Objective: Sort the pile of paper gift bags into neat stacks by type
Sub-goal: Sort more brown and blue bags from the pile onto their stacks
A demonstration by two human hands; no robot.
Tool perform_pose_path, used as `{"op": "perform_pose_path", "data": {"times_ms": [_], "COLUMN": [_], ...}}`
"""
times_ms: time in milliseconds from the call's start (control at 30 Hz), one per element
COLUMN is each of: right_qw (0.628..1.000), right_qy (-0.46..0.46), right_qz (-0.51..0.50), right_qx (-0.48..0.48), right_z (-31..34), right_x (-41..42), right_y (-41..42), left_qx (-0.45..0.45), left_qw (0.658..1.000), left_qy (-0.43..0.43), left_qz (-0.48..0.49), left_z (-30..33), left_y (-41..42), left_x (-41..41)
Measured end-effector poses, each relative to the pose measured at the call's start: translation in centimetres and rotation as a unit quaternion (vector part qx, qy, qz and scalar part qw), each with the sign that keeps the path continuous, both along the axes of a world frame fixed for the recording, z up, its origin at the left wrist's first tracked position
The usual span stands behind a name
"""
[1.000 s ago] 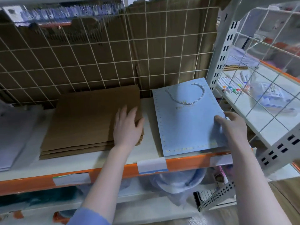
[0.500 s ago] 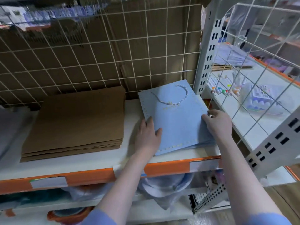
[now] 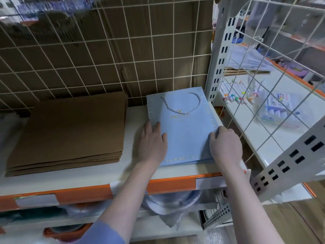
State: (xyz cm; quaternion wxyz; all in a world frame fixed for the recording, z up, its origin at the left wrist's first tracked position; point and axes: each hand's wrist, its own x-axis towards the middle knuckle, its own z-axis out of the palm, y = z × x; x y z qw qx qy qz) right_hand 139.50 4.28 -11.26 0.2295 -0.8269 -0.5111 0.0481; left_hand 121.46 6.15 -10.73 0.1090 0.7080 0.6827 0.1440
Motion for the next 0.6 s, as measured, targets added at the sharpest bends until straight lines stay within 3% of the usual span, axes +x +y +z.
{"op": "perform_pose_path", "data": {"times_ms": [133,300,600], "right_qw": [0.999,0.99,0.979], "right_qy": [-0.043,-0.064,-0.136], "right_qz": [0.002,0.053,0.153], "right_qx": [0.012,0.112,0.0], "right_z": [0.1,0.0,2.2], "right_x": [-1.2,-4.4,-15.2], "right_y": [-1.0,-2.2,-5.8], "left_qx": [0.011,0.051,0.019], "left_qw": [0.999,0.998,0.998], "left_qy": [0.042,0.034,0.057], "left_qz": [-0.011,-0.012,0.037], "left_z": [0.5,1.6,3.7], "left_y": [-0.6,-2.9,-8.9], "left_x": [-0.1,-1.9,-12.7]}}
